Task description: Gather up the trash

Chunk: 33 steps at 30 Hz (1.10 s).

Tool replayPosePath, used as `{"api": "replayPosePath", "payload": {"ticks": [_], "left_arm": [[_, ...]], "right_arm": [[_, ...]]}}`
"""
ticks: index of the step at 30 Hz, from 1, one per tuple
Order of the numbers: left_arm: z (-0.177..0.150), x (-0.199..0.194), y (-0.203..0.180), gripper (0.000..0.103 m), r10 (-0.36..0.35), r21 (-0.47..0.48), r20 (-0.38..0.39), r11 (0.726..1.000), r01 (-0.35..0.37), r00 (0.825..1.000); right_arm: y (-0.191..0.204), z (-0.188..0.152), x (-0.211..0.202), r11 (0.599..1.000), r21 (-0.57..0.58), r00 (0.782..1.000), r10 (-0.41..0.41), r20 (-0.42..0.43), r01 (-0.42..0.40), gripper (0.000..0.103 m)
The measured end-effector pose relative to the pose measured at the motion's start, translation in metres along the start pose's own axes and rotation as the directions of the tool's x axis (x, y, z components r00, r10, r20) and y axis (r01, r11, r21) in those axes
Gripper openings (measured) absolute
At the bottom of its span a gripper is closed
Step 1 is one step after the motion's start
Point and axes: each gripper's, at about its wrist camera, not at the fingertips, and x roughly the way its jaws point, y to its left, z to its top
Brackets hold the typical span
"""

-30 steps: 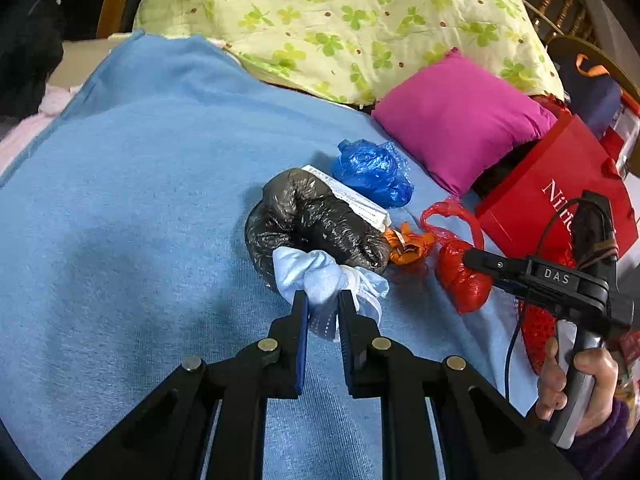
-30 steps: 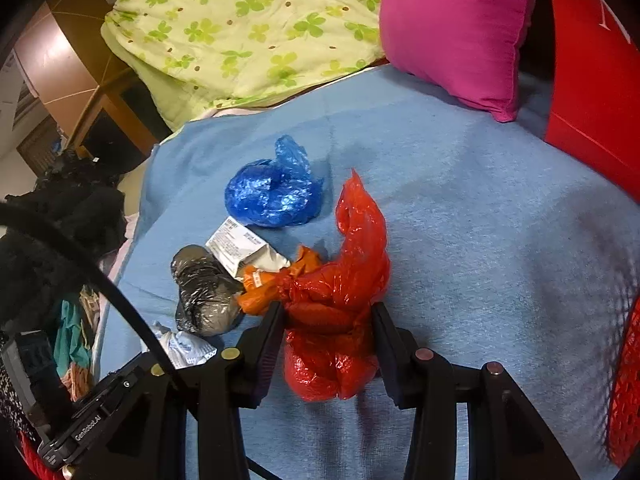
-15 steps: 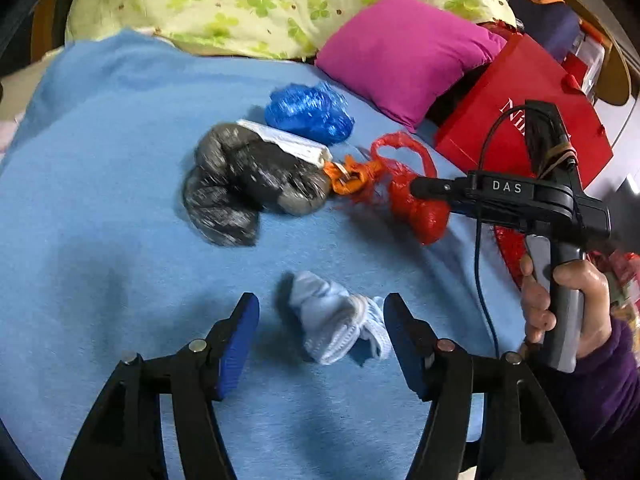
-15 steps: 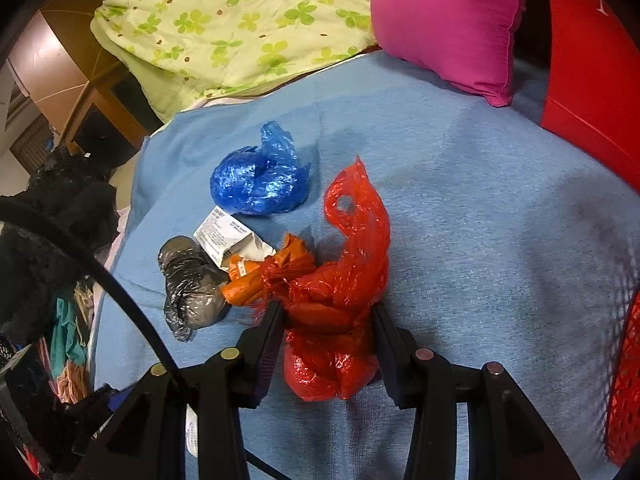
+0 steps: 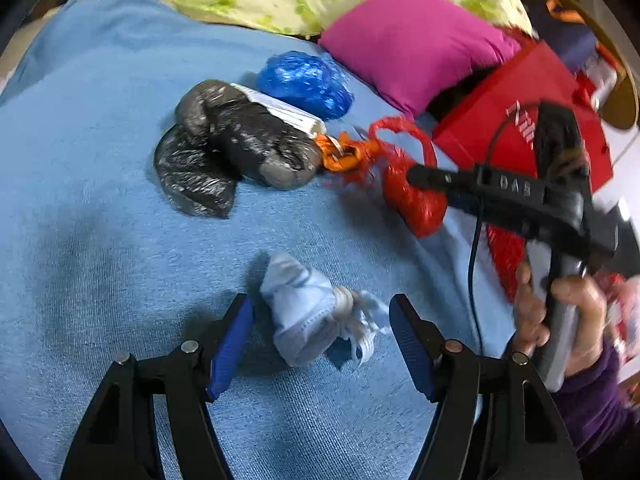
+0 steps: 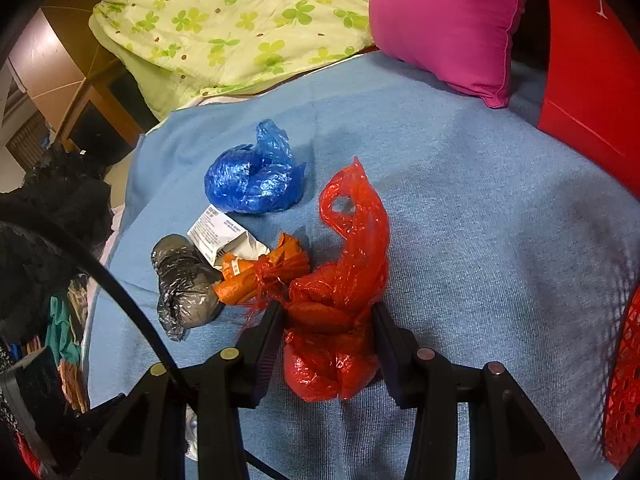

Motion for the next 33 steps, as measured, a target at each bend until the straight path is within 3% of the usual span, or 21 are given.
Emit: {"api": "replayPosePath", "payload": {"ticks": [5, 7, 8, 14, 25, 33], "left_arm": [[-0.004, 0.005, -0.007, 0.071, 0.037, 0.043, 0.005, 0.998, -0.037, 0.999], [-0.005, 0.007, -0.011, 0.06, 0.067, 0.075, 0.017, 0.995, -0.068, 0.998], [-0.005, 0.008, -0.012, 0.049, 0.078, 0.093, 0.019, 0.993, -0.08, 0.997], [-0.006, 0.004, -0.018, 0.037, 0.095, 0.13, 0.057, 0.986, -0.102, 0.994], [-0.001, -0.027, -0.014, 0.036, 0.112, 0.088, 0.204, 0.987, -0.132, 0.973], [-0.002, -0.034, -0.011, 0.036, 0.167, 0.077, 0.246, 0.979, -0.191, 0.955]], "right_arm": [[0.001, 0.0, 0.001, 1.0, -0.006, 1.0, -0.004, 0.002, 0.004, 0.048], [0.002, -0.001, 0.002, 1.0, -0.011, 1.0, -0.006, 0.004, 0.006, 0.048], [0.003, -0.001, 0.001, 1.0, -0.011, 1.0, -0.007, 0.006, 0.007, 0.048], [0.006, -0.001, -0.003, 1.0, -0.019, 1.0, 0.008, 0.022, -0.008, 0.048], [0.016, -0.001, -0.024, 0.996, -0.075, 0.992, 0.064, 0.108, -0.056, 0.047], [0.02, -0.005, -0.039, 0.991, -0.12, 0.984, 0.085, 0.156, -0.067, 0.047]]}}
